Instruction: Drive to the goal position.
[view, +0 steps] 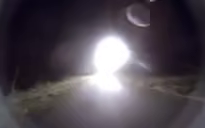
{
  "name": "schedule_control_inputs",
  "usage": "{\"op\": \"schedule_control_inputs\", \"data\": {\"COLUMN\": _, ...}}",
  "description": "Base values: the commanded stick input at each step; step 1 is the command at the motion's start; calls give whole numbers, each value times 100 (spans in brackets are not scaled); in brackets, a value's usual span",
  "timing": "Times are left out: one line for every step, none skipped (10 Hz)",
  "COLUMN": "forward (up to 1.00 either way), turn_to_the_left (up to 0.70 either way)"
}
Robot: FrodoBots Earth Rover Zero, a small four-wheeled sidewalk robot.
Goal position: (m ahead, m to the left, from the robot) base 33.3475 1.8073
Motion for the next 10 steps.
{"op": "schedule_control_inputs", "data": {"forward": 94, "turn_to_the_left": 4}}
{"op": "schedule_control_inputs", "data": {"forward": 94, "turn_to_the_left": 4}}
{"op": "schedule_control_inputs", "data": {"forward": 95, "turn_to_the_left": 4}}
{"op": "schedule_control_inputs", "data": {"forward": 95, "turn_to_the_left": 4}}
{"op": "schedule_control_inputs", "data": {"forward": 95, "turn_to_the_left": 3}}
{"op": "schedule_control_inputs", "data": {"forward": 95, "turn_to_the_left": 3}}
{"op": "schedule_control_inputs", "data": {"forward": 95, "turn_to_the_left": 3}}
{"op": "schedule_control_inputs", "data": {"forward": 95, "turn_to_the_left": 3}}
{"op": "schedule_control_inputs", "data": {"forward": 95, "turn_to_the_left": 3}}
{"op": "schedule_control_inputs", "data": {"forward": 95, "turn_to_the_left": 3}}
